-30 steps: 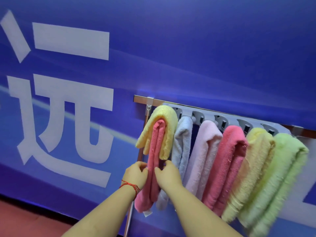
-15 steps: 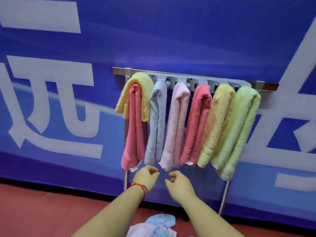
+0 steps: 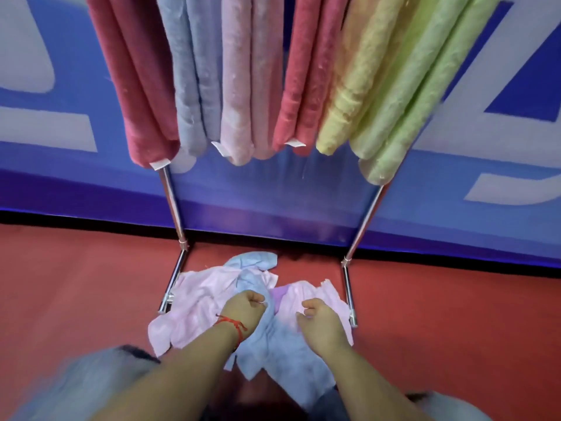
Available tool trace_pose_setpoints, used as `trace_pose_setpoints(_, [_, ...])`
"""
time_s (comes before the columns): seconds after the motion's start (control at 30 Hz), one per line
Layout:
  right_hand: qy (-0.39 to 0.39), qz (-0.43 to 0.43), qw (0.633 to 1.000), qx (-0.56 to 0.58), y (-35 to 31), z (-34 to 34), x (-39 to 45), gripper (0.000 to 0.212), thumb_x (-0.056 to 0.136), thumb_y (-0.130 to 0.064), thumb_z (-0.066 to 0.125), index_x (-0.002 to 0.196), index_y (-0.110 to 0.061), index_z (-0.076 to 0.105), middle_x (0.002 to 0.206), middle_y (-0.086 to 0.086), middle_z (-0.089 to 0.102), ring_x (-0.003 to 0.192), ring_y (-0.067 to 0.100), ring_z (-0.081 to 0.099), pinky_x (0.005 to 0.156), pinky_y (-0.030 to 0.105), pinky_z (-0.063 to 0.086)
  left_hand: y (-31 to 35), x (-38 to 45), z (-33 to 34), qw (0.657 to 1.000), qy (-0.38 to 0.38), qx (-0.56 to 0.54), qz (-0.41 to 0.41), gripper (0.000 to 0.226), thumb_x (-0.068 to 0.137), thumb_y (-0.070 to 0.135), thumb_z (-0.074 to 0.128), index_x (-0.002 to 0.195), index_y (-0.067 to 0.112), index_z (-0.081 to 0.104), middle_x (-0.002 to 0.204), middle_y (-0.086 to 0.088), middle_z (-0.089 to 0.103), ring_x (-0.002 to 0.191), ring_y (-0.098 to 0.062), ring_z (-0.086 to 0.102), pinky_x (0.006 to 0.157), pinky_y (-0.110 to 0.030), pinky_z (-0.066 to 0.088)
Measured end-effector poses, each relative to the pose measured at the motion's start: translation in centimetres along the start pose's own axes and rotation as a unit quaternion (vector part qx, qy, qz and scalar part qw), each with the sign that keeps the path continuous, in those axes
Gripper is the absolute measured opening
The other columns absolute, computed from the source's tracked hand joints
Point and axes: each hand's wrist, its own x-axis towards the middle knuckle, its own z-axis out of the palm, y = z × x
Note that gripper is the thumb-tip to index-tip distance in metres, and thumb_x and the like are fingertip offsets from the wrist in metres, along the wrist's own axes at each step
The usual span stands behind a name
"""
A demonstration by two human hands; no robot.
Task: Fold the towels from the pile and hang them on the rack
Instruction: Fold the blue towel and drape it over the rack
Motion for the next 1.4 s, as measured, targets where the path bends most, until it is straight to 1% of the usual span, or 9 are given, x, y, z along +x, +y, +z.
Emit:
trace_pose_setpoints(0.5, [-0.094, 0.094, 0.988, -0.077, 8.6, 7.6, 11.0, 0.041, 0.09, -0.024, 0.053, 0.13, -0.014, 0.049, 0.131, 0.007, 0.056, 0.12, 0.023, 0.052, 0.098, 0.026, 0.039, -10.5, 9.2, 7.4, 0.98, -0.058, 0.121, -0.147, 0.035, 0.091, 0.026, 0.056, 0.122, 0.011, 0.058, 0.127, -0.008, 0.059, 0.123, -0.021, 0.049, 0.098, -0.019, 0.032])
trace_pose_setpoints(0.77, [-0.141, 0.063, 0.982, -0.111, 10.0, 11.8, 17.0, 0.043, 0.091, -0.027, 0.053, 0.131, -0.012, 0.047, 0.131, 0.006, 0.056, 0.121, 0.023, 0.051, 0.097, 0.028, 0.039, -14.4, 13.4, 10.4, 0.971, -0.068, 0.071, -0.219, 0.044, 0.09, 0.02, 0.057, 0.131, 0.007, 0.049, 0.136, -0.014, 0.051, 0.122, -0.026, 0.051, 0.098, -0.024, 0.035])
trace_pose_setpoints(0.9, [-0.158, 0.041, 0.983, -0.083, 10.8, 14.9, 19.4, 0.013, 0.088, -0.023, 0.056, 0.093, -0.011, 0.06, 0.096, 0.004, 0.067, 0.102, 0.025, 0.061, 0.077, 0.024, 0.041, -15.9, 15.9, 11.3, 0.973, -0.059, 0.038, -0.218, 0.043, 0.089, 0.013, 0.058, 0.13, 0.004, 0.051, 0.135, -0.013, 0.052, 0.125, -0.022, 0.049, 0.101, -0.023, 0.033])
trace_pose_setpoints(0.97, [-0.164, 0.03, 0.983, -0.073, 11.1, 16.0, 20.2, 0.027, 0.088, -0.02, 0.058, 0.064, -0.016, 0.045, 0.065, -0.004, 0.053, 0.076, 0.018, 0.057, 0.061, 0.022, 0.033, -16.6, 17.0, 11.8, 0.971, -0.065, 0.032, -0.227, 0.045, 0.088, 0.013, 0.058, 0.132, 0.005, 0.048, 0.136, -0.013, 0.051, 0.126, -0.022, 0.048, 0.102, -0.024, 0.033])
trace_pose_setpoints(1.03, [-0.161, 0.042, 0.985, -0.052, 11.6, 17.1, 20.8, 0.037, 0.087, -0.019, 0.059, 0.059, -0.017, 0.035, 0.055, -0.006, 0.04, 0.056, 0.01, 0.044, 0.047, 0.018, 0.028, -17.4, 17.9, 12.5, 0.969, -0.076, 0.012, -0.237, 0.05, 0.088, 0.012, 0.06, 0.135, 0.004, 0.044, 0.138, -0.013, 0.049, 0.127, -0.025, 0.047, 0.103, -0.028, 0.034])
trace_pose_setpoints(1.17, [-0.159, 0.095, 0.979, 0.087, 12.5, 19.0, 21.6, 0.007, 0.084, -0.009, 0.06, 0.085, -0.014, 0.054, 0.069, -0.002, 0.055, 0.063, 0.009, 0.055, 0.059, 0.018, 0.041, -18.4, 18.6, 13.6, 0.961, -0.086, -0.062, -0.255, 0.062, 0.086, 0.003, 0.061, 0.14, 0.001, 0.032, 0.141, -0.014, 0.042, 0.124, -0.033, 0.048, 0.099, -0.04, 0.041])
trace_pose_setpoints(1.23, [-0.169, 0.118, 0.965, 0.163, 12.8, 19.9, 21.7, 0.014, 0.085, -0.002, 0.057, 0.094, -0.012, 0.057, 0.077, 0.001, 0.061, 0.068, 0.009, 0.06, 0.063, 0.019, 0.048, -18.6, 18.9, 14.0, 0.956, -0.084, -0.108, -0.26, 0.067, 0.083, -0.001, 0.063, 0.141, 0.0, 0.03, 0.138, -0.018, 0.044, 0.123, -0.033, 0.048, 0.095, -0.034, 0.043])
trace_pose_setpoints(1.33, [-0.175, 0.143, 0.955, 0.191, 13.1, 20.7, 21.6, 0.015, 0.086, -0.004, 0.057, 0.083, -0.018, 0.057, 0.08, 0.002, 0.063, 0.083, 0.024, 0.062, 0.081, 0.04, 0.052, -18.7, 18.8, 14.3, 0.951, -0.11, -0.15, -0.249, 0.067, 0.068, 0.007, 0.072, 0.128, -0.006, 0.047, 0.126, -0.022, 0.056, 0.101, -0.027, 0.06, 0.087, -0.027, 0.047])
trace_pose_setpoints(1.4, [-0.167, 0.16, 0.953, 0.194, 13.1, 20.6, 21.1, 0.014, 0.087, -0.005, 0.058, 0.08, -0.016, 0.059, 0.077, 0.005, 0.063, 0.079, 0.025, 0.061, 0.077, 0.038, 0.051, -18.8, 18.5, 14.3, 0.956, -0.101, -0.139, -0.239, 0.049, 0.073, 0.005, 0.071, 0.118, -0.008, 0.056, 0.112, -0.019, 0.063, 0.097, -0.024, 0.061, 0.083, -0.026, 0.049])
